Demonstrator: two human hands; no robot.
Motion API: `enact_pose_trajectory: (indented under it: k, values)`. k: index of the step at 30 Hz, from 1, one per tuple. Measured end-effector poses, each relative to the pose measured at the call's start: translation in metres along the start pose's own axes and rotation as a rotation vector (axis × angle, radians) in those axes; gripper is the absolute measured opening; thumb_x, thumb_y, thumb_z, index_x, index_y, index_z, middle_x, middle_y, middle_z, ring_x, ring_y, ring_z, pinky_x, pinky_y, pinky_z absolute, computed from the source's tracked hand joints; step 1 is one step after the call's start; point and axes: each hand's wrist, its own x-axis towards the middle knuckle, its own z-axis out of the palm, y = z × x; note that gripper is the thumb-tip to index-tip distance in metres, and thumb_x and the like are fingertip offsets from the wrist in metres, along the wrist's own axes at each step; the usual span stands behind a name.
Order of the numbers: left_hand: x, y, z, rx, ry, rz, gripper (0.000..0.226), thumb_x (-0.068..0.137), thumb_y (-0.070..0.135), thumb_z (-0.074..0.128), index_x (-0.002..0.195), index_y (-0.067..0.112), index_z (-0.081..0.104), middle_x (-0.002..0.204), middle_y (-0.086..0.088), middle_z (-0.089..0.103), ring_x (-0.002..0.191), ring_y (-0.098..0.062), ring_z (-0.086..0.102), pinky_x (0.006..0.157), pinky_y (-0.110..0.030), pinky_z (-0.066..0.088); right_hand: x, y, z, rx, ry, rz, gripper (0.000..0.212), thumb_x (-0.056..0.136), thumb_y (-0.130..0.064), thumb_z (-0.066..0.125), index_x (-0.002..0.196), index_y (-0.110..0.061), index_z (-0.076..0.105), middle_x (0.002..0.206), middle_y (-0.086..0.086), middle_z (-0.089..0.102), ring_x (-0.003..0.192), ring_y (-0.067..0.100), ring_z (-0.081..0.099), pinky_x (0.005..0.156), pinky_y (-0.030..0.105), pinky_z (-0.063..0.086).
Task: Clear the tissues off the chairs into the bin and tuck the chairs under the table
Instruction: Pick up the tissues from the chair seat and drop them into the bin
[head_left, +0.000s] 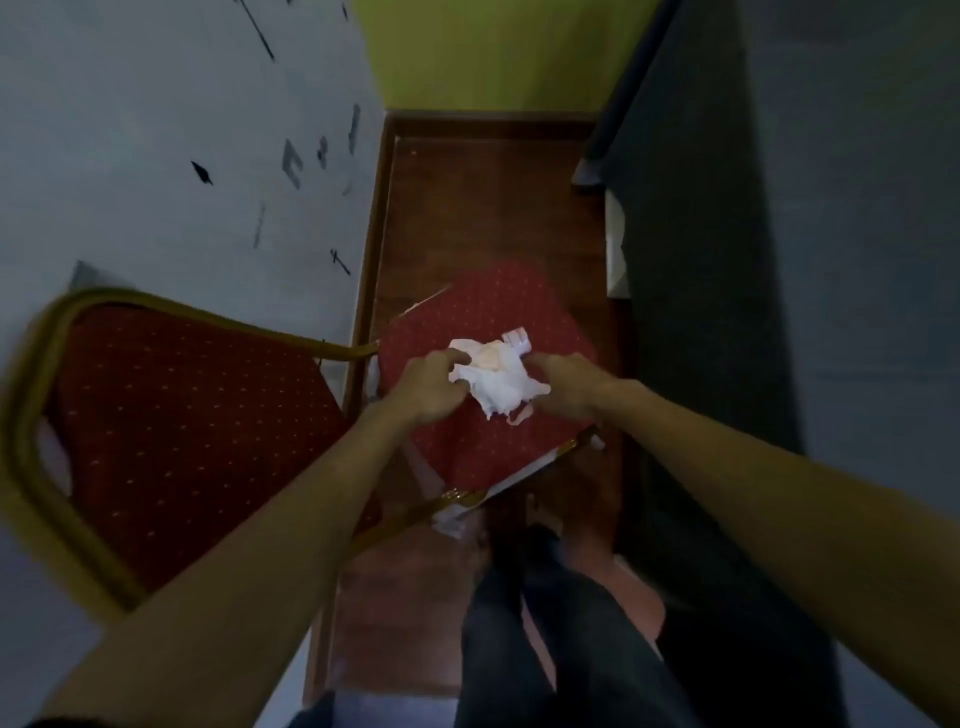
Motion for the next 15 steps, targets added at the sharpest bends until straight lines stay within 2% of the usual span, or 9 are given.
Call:
enact_pose_trajectory:
  k: [3, 5, 7, 9, 12, 14, 15]
  values:
    - [0.029, -0.012, 0.018, 0.000, 0.019, 0.003, 0.042, 0.094, 0.014, 0.056, 0.136, 0.009, 0.056, 0.139, -0.016, 0.059, 0.126, -0.036, 0.056, 0.099, -0.034, 0.045, 0.036, 0.018, 0.004, -0.016, 0.005, 0.028, 0.060, 0.092, -0.019, 0.068, 0.147, -0.013, 0.047, 0.144, 0.014, 0.058, 0.125, 0.035, 0.060, 0.101, 0.046, 0.053]
    - [0.050, -0.025, 0.040, -0.008, 0.031, -0.006, 0.049, 0.093, 0.012, 0.058, 0.141, 0.008, 0.051, 0.144, -0.017, 0.054, 0.129, -0.035, 0.052, 0.102, -0.035, 0.043, 0.061, 0.028, 0.013, -0.024, 0.010, 0.023, 0.058, 0.091, -0.014, 0.068, 0.146, -0.012, 0.048, 0.142, 0.015, 0.059, 0.123, 0.034, 0.060, 0.098, 0.041, 0.054]
    - [0.077, -0.043, 0.065, -0.028, 0.072, -0.001, 0.058, 0.089, 0.024, 0.062, 0.144, 0.015, 0.047, 0.151, -0.015, 0.045, 0.132, -0.035, 0.048, 0.106, -0.040, 0.043, 0.086, 0.036, 0.026, 0.029, 0.024, 0.020, 0.069, 0.089, -0.008, 0.067, 0.153, -0.015, 0.042, 0.149, 0.016, 0.053, 0.128, 0.034, 0.056, 0.100, 0.038, 0.050]
    - [0.102, -0.060, 0.095, 0.003, 0.057, 0.007, 0.074, 0.084, 0.038, 0.065, 0.151, 0.025, 0.035, 0.162, -0.014, 0.023, 0.141, -0.037, 0.035, 0.111, -0.050, 0.040, 0.111, 0.043, 0.038, 0.095, 0.055, 0.023, 0.080, 0.089, -0.002, 0.065, 0.160, -0.019, 0.031, 0.159, 0.017, 0.039, 0.140, 0.036, 0.045, 0.109, 0.040, 0.044]
    - [0.137, -0.077, 0.132, 0.118, 0.019, -0.070, 0.099, 0.086, 0.037, 0.070, 0.158, 0.031, 0.001, 0.165, -0.015, -0.014, 0.150, -0.047, 0.002, 0.115, -0.062, 0.025, 0.143, 0.051, 0.051, 0.127, 0.094, 0.023, 0.089, 0.089, 0.007, 0.061, 0.162, -0.026, 0.023, 0.171, 0.014, 0.012, 0.152, 0.037, 0.029, 0.115, 0.045, 0.040]
    - [0.157, -0.080, 0.142, 0.174, 0.041, -0.095, 0.111, 0.081, 0.049, 0.072, 0.153, 0.042, -0.012, 0.164, -0.011, -0.022, 0.149, -0.048, -0.008, 0.112, -0.070, 0.019, 0.163, 0.058, 0.062, 0.088, 0.050, 0.033, 0.093, 0.089, 0.006, 0.062, 0.163, -0.030, 0.018, 0.173, 0.011, -0.001, 0.151, 0.036, 0.031, 0.111, 0.047, 0.045]
    - [0.168, -0.082, 0.149, 0.188, 0.032, -0.100, 0.113, 0.078, 0.053, 0.073, 0.152, 0.046, -0.013, 0.164, -0.010, -0.022, 0.149, -0.047, -0.009, 0.110, -0.071, 0.019, 0.171, 0.062, 0.070, 0.061, 0.028, 0.041, 0.094, 0.089, 0.000, 0.066, 0.163, -0.031, 0.016, 0.173, 0.010, -0.001, 0.149, 0.036, 0.035, 0.109, 0.047, 0.048]
